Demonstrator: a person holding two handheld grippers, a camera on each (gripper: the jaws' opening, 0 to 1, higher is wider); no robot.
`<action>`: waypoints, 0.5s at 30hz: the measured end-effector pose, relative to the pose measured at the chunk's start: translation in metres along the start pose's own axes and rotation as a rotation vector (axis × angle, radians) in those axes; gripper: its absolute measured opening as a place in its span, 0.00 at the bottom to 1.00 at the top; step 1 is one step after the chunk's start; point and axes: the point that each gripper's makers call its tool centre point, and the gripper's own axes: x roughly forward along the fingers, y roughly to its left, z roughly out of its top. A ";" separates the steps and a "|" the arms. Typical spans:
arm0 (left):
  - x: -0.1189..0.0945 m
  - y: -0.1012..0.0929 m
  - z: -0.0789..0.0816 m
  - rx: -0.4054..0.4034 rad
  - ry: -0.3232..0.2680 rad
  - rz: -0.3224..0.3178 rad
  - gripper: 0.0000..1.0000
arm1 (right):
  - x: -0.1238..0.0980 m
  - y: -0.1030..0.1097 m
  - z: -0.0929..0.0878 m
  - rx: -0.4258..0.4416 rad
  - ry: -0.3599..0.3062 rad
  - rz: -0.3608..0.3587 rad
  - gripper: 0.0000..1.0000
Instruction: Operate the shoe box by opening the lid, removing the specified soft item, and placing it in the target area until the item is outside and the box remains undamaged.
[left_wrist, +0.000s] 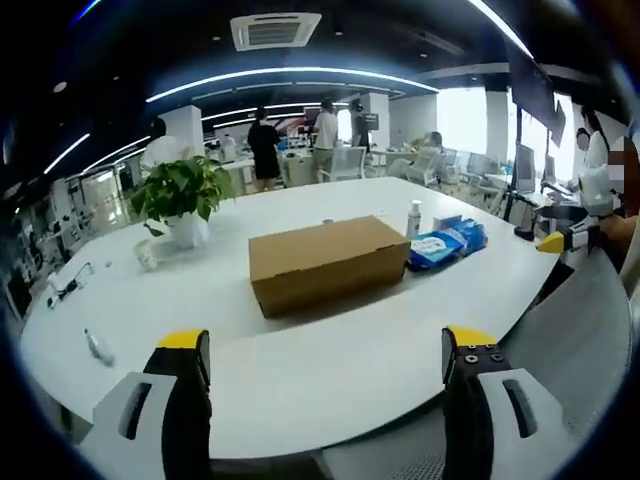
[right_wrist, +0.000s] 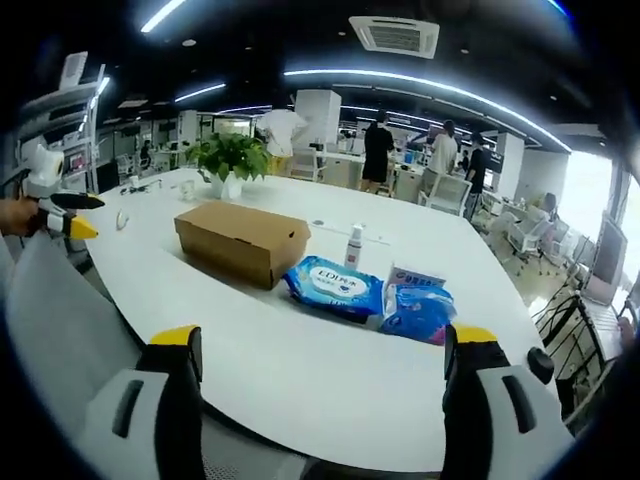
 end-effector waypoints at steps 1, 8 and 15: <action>0.000 0.000 0.000 0.002 -0.001 -0.001 1.00 | 0.000 -0.001 0.000 0.001 0.001 -0.003 0.96; 0.000 0.002 0.000 0.012 -0.008 0.002 1.00 | -0.001 -0.005 0.002 0.019 -0.004 -0.015 0.96; -0.002 0.003 0.004 0.031 -0.012 0.003 1.00 | -0.003 -0.005 0.001 0.013 -0.008 -0.022 0.96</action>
